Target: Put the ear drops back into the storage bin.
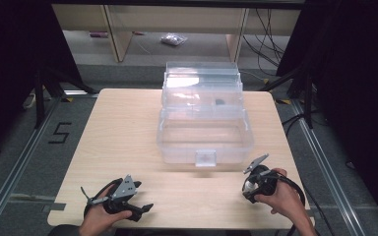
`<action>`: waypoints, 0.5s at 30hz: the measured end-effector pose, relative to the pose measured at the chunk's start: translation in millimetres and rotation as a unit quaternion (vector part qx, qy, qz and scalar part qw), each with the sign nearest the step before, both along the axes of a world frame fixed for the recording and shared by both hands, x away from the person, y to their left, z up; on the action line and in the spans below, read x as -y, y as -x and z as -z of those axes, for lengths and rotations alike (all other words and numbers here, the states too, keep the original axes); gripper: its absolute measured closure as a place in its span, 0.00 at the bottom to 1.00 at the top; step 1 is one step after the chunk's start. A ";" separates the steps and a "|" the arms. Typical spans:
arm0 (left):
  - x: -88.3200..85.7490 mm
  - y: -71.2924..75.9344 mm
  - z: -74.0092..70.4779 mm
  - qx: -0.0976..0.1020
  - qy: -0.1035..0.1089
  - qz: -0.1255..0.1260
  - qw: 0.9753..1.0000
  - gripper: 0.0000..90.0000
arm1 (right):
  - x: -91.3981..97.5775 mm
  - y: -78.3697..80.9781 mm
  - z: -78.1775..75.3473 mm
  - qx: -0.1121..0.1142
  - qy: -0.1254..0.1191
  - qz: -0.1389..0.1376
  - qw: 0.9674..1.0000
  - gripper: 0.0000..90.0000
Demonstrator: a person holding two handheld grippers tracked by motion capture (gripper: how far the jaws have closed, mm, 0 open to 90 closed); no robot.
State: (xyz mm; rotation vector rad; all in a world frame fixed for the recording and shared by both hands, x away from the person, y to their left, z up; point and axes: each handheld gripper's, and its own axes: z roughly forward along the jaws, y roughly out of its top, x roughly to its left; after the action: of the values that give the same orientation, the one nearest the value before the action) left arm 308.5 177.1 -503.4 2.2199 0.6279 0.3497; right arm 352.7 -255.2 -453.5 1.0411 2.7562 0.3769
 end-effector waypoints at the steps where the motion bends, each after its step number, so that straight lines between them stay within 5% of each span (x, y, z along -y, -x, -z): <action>1: 0.0 0.0 0.0 0.000 0.000 0.000 1.000 0.17 | -2.0 -2.0 1.3 -0.006 0.002 -0.002 1.000 0.43; 15: 0.6 0.4 -0.1 -0.002 0.006 -0.002 1.000 0.17 | -6.0 -9.6 5.7 -0.018 0.012 -0.004 1.000 0.57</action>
State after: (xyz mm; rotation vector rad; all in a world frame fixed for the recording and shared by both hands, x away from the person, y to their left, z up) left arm 308.2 176.4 -503.3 2.2083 0.6349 0.3425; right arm 362.3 -249.2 -459.2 1.0420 2.7905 0.3272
